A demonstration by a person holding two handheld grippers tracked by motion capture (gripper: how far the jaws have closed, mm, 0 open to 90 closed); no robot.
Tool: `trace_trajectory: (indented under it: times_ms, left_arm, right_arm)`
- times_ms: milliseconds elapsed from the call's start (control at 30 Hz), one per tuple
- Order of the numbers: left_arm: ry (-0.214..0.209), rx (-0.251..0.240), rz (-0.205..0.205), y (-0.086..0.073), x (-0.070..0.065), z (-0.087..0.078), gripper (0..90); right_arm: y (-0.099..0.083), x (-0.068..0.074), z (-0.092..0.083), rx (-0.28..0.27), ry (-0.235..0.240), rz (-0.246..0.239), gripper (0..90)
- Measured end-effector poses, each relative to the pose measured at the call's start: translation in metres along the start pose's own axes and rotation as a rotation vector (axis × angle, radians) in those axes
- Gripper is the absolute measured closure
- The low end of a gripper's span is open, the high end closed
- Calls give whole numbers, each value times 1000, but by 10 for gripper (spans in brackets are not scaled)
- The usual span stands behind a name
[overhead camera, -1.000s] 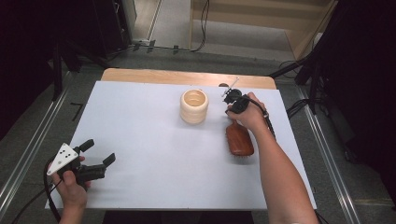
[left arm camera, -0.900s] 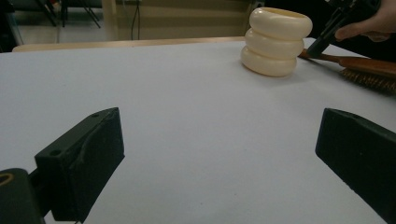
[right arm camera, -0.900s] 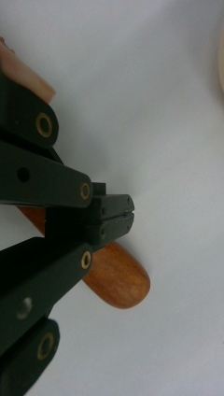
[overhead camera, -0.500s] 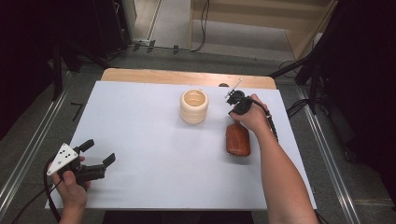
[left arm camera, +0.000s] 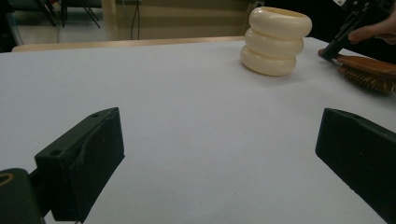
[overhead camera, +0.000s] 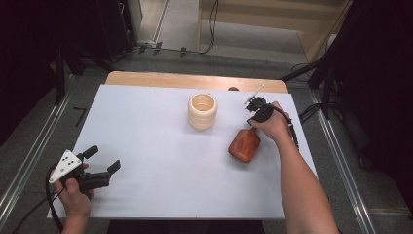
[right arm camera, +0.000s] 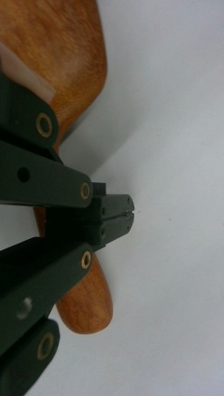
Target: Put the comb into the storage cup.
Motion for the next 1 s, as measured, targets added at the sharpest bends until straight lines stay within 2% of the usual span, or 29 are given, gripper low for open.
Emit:
trace_trajectory:
  times_ms: [167,533,800,1000]
  left_arm:
    - [0,0,1,0,0,0,15]
    - [1,2,6,0,-1,1,14]
    - [5,3,7,0,-1,1,14]
    - [4,0,5,0,-1,0,14]
  right_arm:
    - [-16,-5,-2,-12,11,31,886]
    - [-50,-7,-11,-12,23,25,885]
    - [-72,1,-16,1,33,-2,885]
    - [-86,10,-21,-10,46,-14,885]
Point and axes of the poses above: each handheld gripper's, and its own axes: z roughly forward along the jaws, y roughly out of its top, x roughly to its left, the point moved 4 cm from there along z, roughly forward along the jaws
